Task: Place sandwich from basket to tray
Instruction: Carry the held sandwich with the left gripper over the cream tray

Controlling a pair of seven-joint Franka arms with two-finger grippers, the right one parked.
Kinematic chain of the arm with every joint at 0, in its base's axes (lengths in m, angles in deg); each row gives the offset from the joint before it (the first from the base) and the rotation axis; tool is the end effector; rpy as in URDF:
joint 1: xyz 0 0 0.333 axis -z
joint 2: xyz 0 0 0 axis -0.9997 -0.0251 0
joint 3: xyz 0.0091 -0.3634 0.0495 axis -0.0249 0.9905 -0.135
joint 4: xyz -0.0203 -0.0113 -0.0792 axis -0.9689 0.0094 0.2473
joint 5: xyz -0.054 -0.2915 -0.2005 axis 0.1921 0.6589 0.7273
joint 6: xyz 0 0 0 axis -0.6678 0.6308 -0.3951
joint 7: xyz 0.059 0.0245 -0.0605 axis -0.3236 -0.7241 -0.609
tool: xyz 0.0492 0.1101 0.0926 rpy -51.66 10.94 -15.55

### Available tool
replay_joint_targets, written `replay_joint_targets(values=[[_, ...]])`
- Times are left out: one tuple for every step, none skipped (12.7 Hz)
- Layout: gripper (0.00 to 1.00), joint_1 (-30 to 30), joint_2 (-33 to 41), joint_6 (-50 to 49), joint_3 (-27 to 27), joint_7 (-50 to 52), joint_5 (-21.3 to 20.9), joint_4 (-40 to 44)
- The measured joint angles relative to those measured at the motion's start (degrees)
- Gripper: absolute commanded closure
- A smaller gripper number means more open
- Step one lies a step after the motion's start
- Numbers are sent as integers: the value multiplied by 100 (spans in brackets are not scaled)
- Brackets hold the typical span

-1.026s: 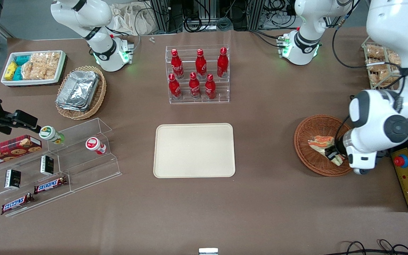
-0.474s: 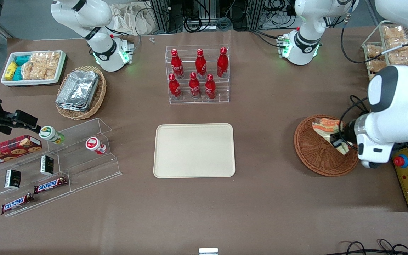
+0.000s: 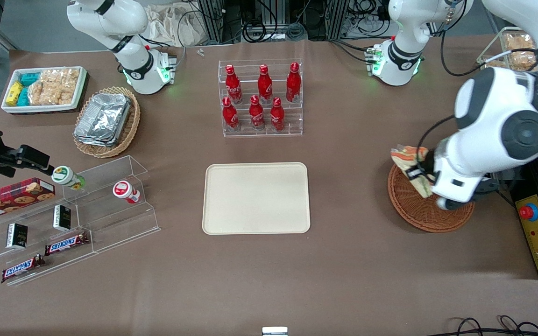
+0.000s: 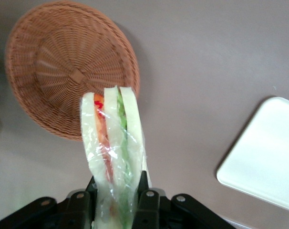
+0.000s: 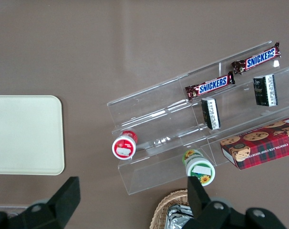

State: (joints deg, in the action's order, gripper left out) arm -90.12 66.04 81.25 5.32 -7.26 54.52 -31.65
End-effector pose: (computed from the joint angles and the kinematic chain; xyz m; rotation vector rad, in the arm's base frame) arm 0.5689 -0.1582 0.4957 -3.0358 -0.5556 0.3207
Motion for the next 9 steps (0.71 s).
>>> replay_joint_targets(values=[[76, 11, -38, 8, 270, 106, 0, 0], [100, 24, -94, 68, 508, 172, 0, -1], [100, 35, -171, 216, 755, 253, 0, -2], [100, 50, -260, 416, 1024, 329, -15, -9], [100, 93, -364, 608, 1294, 377, -116, -22], [100, 248, -492, 764, 1464, 433, -350, -40], [100, 484, -646, 956, 1528, 469, -596, -52], [100, 748, -829, 1244, 1538, 521, -794, -65], [100, 954, -1027, 1519, 1538, 596, -876, -84]])
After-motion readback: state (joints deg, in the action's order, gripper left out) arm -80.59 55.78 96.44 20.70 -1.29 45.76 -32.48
